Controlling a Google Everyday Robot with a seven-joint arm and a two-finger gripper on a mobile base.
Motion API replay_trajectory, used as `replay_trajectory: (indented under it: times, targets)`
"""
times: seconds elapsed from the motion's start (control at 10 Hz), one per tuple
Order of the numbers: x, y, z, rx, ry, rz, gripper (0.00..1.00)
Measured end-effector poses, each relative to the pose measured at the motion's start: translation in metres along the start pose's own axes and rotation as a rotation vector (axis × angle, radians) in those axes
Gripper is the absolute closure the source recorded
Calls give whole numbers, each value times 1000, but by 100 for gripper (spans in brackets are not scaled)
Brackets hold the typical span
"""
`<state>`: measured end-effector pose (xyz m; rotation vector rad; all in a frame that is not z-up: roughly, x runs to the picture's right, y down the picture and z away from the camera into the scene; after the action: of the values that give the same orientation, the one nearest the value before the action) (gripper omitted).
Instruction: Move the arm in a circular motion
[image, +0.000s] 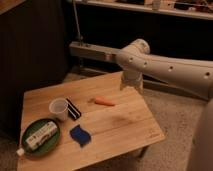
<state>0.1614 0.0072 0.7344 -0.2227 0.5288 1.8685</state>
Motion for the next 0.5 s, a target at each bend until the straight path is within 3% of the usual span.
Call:
replay_trajectory:
  times: [0.2,0.5]
  targets:
    - [13,-46,2,-30,5,73,35]
    - [50,-75,4,-88,49,26,35]
